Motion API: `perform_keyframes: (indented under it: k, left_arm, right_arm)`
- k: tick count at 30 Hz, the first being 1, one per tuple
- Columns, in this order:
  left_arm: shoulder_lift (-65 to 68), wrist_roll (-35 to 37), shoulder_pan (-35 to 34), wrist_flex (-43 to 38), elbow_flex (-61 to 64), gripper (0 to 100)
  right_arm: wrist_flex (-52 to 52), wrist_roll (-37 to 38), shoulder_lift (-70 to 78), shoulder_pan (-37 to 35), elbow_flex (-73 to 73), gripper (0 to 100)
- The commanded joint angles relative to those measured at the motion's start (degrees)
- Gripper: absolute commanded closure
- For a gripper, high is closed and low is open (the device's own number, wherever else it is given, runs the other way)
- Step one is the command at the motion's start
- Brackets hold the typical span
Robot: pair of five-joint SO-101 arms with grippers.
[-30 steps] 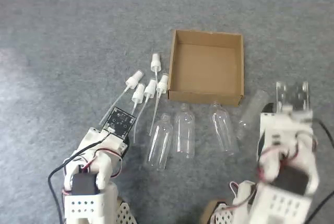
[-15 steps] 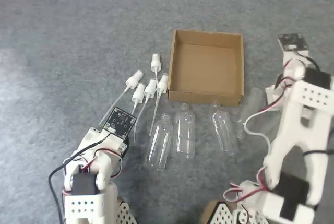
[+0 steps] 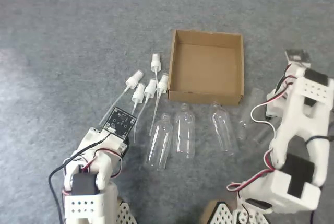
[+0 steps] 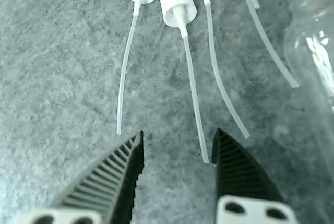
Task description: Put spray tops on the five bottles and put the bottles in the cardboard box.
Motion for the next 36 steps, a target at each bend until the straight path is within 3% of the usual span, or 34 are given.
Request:
perform_keyframes:
  k: [1,7,11,15,21,25,30,36]
  left_arm:
    - [-1.49,-0.35,0.09,-0.26,-0.66,80]
    - [-1.49,-0.35,-0.09,-9.49,-0.66,80]
    - [-1.49,-0.35,-0.26,-14.51,-1.10,80]
    - [-1.32,-0.09,-3.87,-12.92,-6.64,80]
    - [2.55,-0.26,-5.45,-5.98,-18.15,80]
    - [16.09,0.00,-5.45,-5.01,-27.74,80]
    - [44.31,2.99,-5.27,-4.75,-47.08,81]
    - [79.74,4.57,-4.40,0.53,-75.91,90]
  right_arm:
    - [-5.23,-5.71,-0.04,1.10,3.16,72.5]
    - [-17.01,-11.52,1.89,1.27,10.20,73.1]
    - [-20.62,-10.29,3.56,1.36,10.11,86.0]
    - [-23.87,2.64,3.65,1.63,10.11,97.2]
    - [-21.32,27.34,3.65,4.53,8.35,97.9]
    - [-20.53,33.32,3.65,9.45,5.80,99.4]
    - [-20.70,42.90,3.74,11.82,6.42,99.2]
    - [-20.79,43.34,3.82,11.91,6.86,98.9]
